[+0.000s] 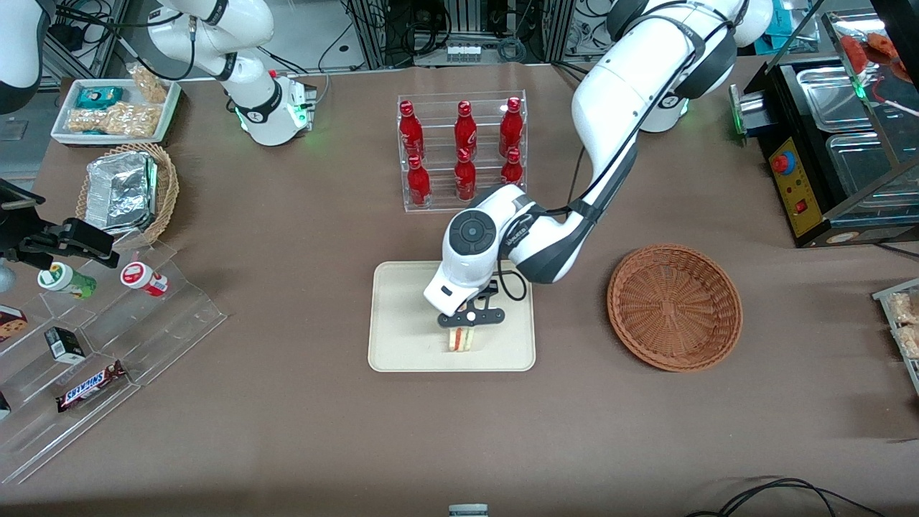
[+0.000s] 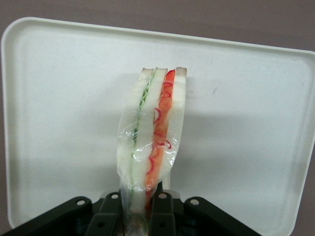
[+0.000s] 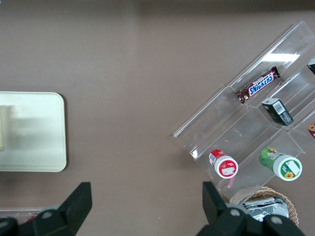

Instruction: Place sandwich from basket to tray

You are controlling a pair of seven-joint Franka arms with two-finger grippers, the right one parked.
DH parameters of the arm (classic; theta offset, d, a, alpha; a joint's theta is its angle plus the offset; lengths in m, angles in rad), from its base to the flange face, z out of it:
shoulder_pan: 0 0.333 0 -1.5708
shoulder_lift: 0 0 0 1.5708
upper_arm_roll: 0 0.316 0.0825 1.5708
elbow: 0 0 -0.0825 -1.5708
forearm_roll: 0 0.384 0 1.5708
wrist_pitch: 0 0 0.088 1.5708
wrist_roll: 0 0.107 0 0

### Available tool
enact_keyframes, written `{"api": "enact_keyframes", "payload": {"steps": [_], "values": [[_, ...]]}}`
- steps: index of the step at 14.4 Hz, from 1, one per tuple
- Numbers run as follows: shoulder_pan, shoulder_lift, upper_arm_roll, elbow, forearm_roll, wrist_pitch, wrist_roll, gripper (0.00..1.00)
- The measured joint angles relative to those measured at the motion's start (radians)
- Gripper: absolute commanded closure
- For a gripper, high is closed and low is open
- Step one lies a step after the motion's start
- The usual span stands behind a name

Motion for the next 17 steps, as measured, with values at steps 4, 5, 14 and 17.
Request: {"api": "enact_keyframes", "payload": {"steps": [4, 5, 14, 17], "values": [[-0.003, 0.015, 0.0, 0.007, 0.0, 0.008, 0.002, 0.11], [-0.004, 0.015, 0.0, 0.008, 0.0, 0.008, 0.001, 0.06], [0.033, -0.143, 0.007, 0.09, -0.009, -0.228, -0.059, 0.0], [0.125, -0.304, 0.01, 0.088, -0.073, -0.467, -0.012, 0.0]]}}
